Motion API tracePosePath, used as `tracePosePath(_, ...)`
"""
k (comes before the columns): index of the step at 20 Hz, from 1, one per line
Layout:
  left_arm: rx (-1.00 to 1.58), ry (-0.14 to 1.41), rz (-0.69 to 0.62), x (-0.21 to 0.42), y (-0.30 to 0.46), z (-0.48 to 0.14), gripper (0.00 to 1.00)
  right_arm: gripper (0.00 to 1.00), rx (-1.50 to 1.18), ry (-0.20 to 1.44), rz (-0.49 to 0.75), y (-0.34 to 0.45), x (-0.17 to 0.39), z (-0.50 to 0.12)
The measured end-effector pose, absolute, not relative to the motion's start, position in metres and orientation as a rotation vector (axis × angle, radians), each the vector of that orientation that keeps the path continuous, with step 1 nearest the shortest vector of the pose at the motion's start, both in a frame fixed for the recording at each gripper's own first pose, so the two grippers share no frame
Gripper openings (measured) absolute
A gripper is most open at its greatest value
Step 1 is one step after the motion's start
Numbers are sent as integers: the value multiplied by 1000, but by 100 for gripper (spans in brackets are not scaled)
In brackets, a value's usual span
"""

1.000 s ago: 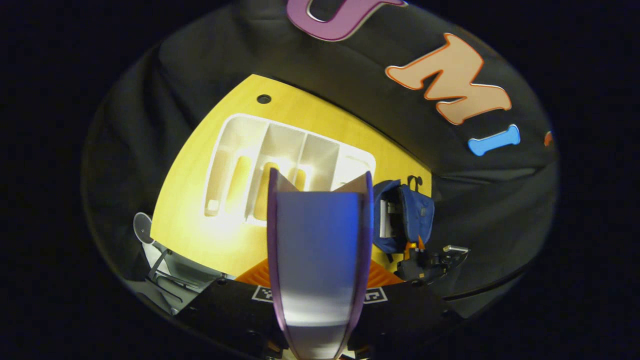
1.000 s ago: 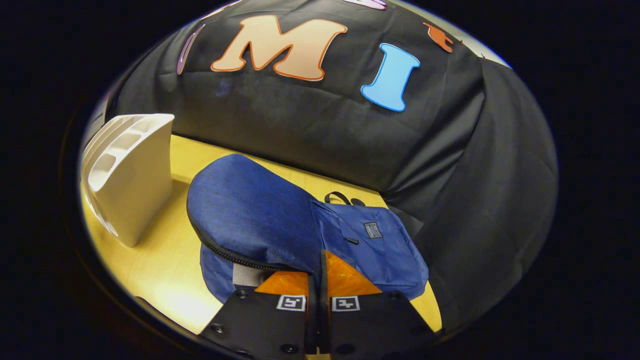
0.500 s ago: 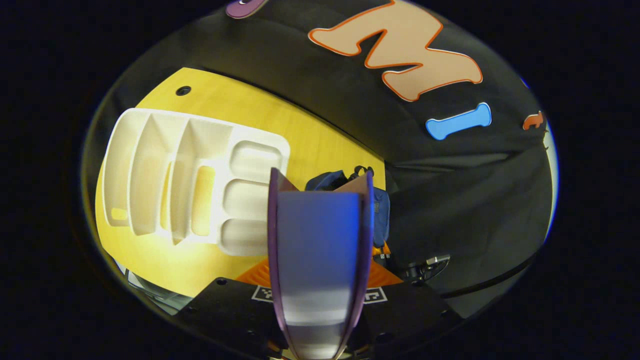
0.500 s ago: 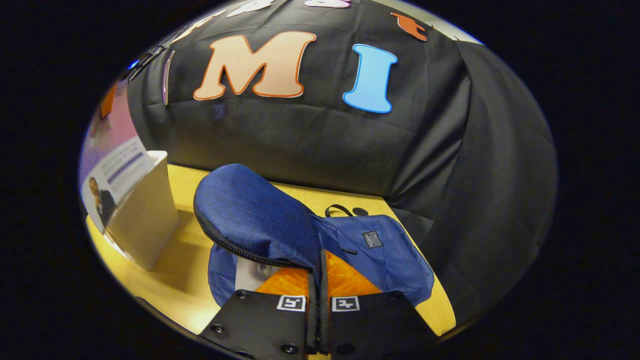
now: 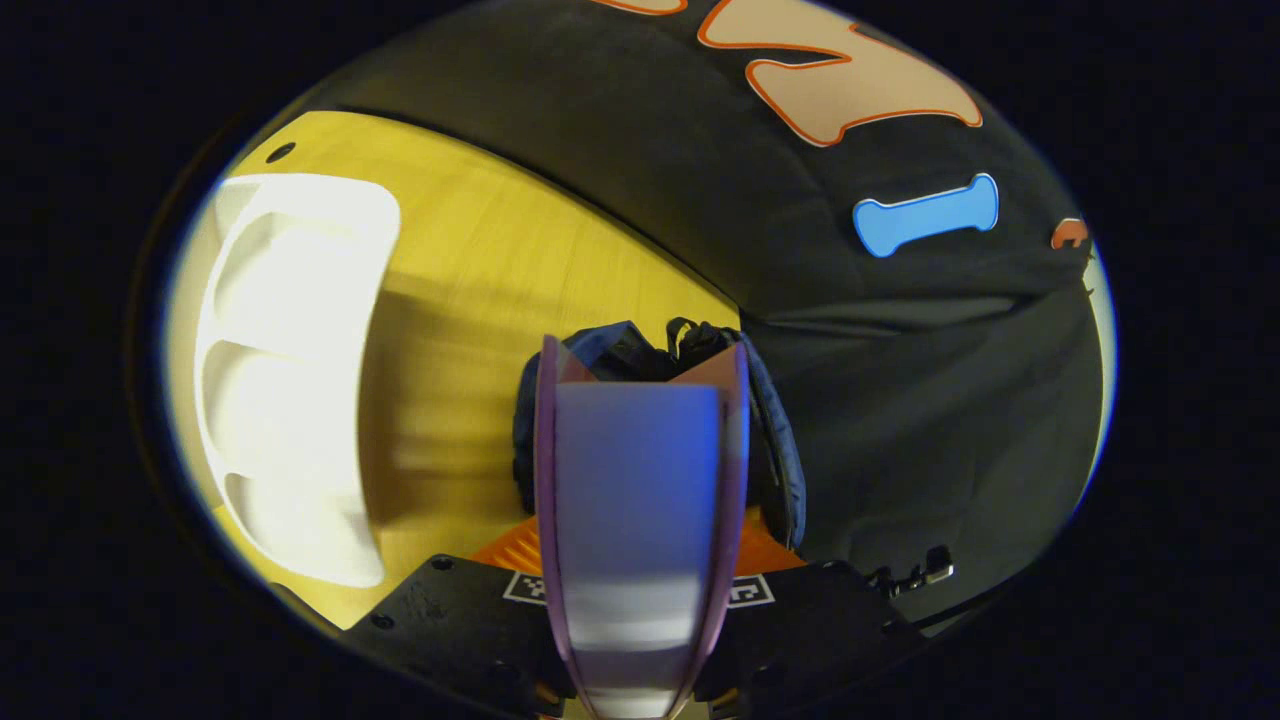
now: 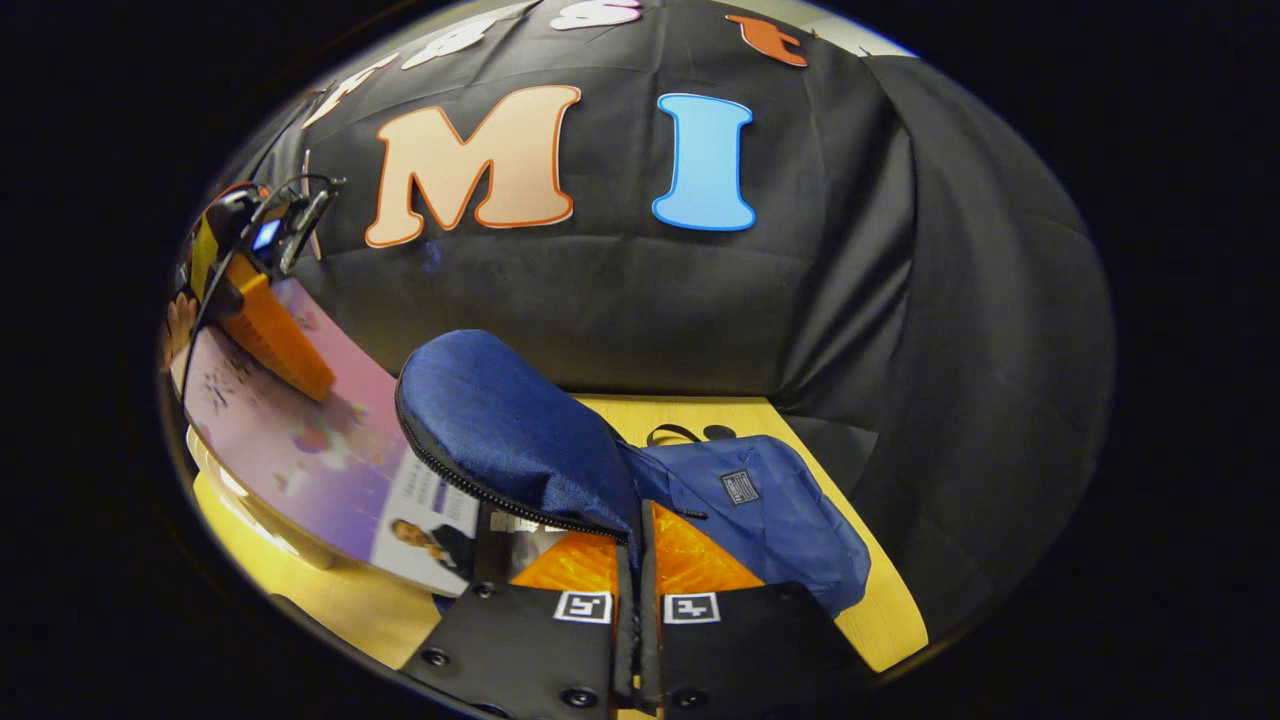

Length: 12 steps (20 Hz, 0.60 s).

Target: Open the schoolbag, grab two books from the bookshelf and put them into the schoolbag.

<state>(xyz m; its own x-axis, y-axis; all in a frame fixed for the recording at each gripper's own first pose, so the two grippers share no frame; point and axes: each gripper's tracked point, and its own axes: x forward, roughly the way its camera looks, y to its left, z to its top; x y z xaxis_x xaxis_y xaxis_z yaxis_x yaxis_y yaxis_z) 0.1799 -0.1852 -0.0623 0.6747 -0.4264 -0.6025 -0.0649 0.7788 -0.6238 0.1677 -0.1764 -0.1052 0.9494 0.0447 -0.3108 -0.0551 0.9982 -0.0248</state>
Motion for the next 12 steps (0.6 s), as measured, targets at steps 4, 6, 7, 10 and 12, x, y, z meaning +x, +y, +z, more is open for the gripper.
tracePosePath(4,-678,772,-297,204,-212,-80,41,6,-25,312,62,-176,168,-105)
tracePosePath(6,-700,750,-353,213,-227,-87,40,5,-27,306,62,-176,168,-104)
tracePosePath(7,-713,745,-380,217,-235,-95,40,5,-30,302,63,-176,169,-103)
tracePosePath(10,-762,709,-461,226,-257,-112,40,5,-30,288,49,-177,168,-97)
tracePosePath(12,-798,693,-490,232,-266,-123,40,5,-30,276,40,-176,169,-93)
